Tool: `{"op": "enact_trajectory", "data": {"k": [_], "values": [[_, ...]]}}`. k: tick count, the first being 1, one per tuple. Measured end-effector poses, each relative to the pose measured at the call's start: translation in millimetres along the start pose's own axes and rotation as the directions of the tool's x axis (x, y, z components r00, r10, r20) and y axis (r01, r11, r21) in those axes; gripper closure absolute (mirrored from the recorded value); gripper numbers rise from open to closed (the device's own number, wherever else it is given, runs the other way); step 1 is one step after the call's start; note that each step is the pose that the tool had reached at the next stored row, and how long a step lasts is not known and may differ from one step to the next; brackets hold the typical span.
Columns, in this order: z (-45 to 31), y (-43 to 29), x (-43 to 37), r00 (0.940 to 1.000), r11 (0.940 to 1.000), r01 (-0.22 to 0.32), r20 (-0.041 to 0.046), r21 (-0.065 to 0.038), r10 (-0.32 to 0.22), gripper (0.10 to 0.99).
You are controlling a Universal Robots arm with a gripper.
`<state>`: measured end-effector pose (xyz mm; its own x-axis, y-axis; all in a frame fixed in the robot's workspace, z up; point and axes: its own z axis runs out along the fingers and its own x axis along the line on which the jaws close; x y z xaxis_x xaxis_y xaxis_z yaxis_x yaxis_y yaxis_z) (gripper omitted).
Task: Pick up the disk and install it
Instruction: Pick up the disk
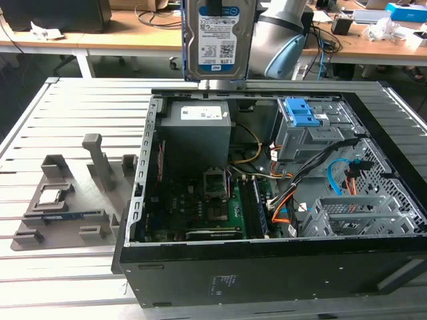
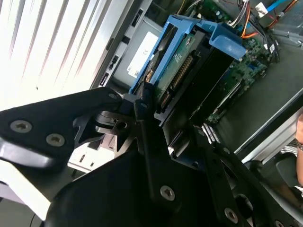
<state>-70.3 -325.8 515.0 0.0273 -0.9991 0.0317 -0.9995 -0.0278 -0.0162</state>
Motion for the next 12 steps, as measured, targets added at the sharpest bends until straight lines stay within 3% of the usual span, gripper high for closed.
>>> {"op": "enact_trajectory", "data": {"k": [2, 7, 8, 12], "values": [[0.4, -24.4, 0.1, 1.0000, 1.0000, 0.000, -0.0001, 0.000, 0.000, 0.725], [1.5, -66.0, 0.3, 1.0000, 1.0000, 0.000, 0.0000, 0.000, 0.000, 0.725], [1.6, -70.5, 0.4, 1.0000, 1.0000, 0.000, -0.0001, 0.000, 0.000, 0.725], [1.7, -72.6, 0.4, 1.0000, 1.0000, 0.000, -0.0001, 0.000, 0.000, 0.725]]}}
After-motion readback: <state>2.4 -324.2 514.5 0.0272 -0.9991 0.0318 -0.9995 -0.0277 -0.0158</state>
